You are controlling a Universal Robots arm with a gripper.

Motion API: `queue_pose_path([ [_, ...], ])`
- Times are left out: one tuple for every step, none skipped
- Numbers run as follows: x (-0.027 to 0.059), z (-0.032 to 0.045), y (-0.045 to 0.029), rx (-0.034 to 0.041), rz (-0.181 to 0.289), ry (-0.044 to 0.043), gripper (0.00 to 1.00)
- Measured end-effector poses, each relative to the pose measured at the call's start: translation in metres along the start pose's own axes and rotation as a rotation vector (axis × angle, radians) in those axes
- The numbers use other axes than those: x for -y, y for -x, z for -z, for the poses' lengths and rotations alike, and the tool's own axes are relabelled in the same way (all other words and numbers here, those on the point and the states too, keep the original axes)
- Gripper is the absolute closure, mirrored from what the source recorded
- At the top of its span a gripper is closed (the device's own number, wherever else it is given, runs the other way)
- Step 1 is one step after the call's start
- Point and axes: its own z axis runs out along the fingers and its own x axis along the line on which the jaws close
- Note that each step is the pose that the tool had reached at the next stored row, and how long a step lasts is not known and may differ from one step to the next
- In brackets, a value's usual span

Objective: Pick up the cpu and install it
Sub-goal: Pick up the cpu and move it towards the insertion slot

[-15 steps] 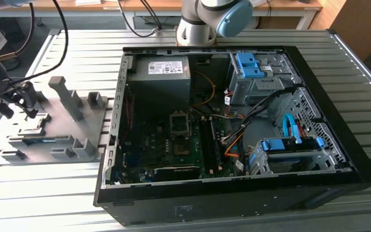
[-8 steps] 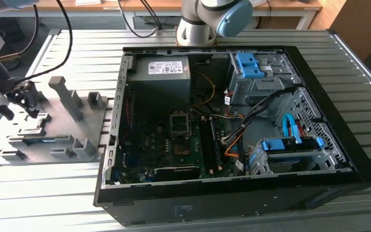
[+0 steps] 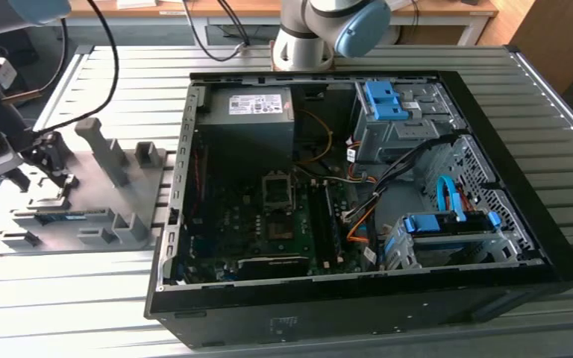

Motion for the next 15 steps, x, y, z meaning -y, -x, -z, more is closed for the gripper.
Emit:
queue_pose_path([
  [0.0,-0.0019,0.0005,0.0,0.0,0.0,0.42],
  [0.0,-0.0038,0.0009,0.0,0.0,0.0,0.42],
  [0.0,-0.0056,0.0011,0.0,0.0,0.0,0.42],
  [0.0,-0.0074,0.0011,0.0,0.0,0.0,0.42],
  [0.0,-0.0092,0.0011,0.0,0.0,0.0,0.42],
  [-0.0001,-0.011,0.001,0.0001,0.0,0.0,0.42],
  [-0.0001,-0.0128,0.001,0.0001,0.0,0.0,0.42],
  [-0.0001,-0.0146,0.001,0.0,0.0,0.0,0.42],
  [-0.0003,-0.0166,0.0009,0.0001,0.0,0.0,0.42],
  [-0.0008,-0.0183,0.0009,0.0,0.0,0.0,0.42],
  [-0.0013,-0.0201,0.0009,0.0,0.0,0.0,0.42],
  [-0.0019,-0.0219,0.0009,0.0,0.0,-0.0001,0.42],
  [-0.0029,-0.0233,0.0009,-0.0005,0.0,-0.0003,0.42],
  [-0.004,-0.0246,0.0009,-0.0005,0.0,-0.0003,0.42],
  [-0.0053,-0.0253,0.0008,-0.0012,0.0,-0.0006,0.42],
])
